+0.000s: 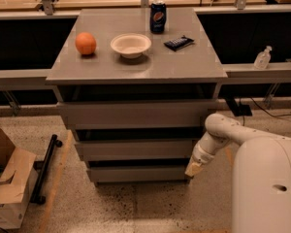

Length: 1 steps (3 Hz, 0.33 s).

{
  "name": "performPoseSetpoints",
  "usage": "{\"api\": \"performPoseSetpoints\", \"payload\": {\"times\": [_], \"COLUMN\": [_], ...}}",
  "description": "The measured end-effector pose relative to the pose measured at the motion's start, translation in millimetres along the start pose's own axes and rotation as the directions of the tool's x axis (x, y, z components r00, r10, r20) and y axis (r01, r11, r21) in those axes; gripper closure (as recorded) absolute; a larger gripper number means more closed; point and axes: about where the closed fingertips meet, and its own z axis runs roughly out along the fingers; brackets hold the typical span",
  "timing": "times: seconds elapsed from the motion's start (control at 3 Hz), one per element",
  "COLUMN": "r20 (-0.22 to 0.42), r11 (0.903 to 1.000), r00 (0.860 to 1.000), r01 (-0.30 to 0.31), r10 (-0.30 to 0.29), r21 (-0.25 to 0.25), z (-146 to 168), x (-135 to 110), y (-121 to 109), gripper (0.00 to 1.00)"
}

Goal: Close middle drawer

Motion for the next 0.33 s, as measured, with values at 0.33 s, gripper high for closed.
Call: {"api": "performPoseSetpoints", "payload": {"times": [0.33], "r20": [-0.016], "r11": [0.9988], "r00": [1.000], "r01": [0.001], "r10": [-0.002], "r21": [-0.050], "z": [2.9], "x": [3.4], "y": [12.6], "gripper": [0.82]}}
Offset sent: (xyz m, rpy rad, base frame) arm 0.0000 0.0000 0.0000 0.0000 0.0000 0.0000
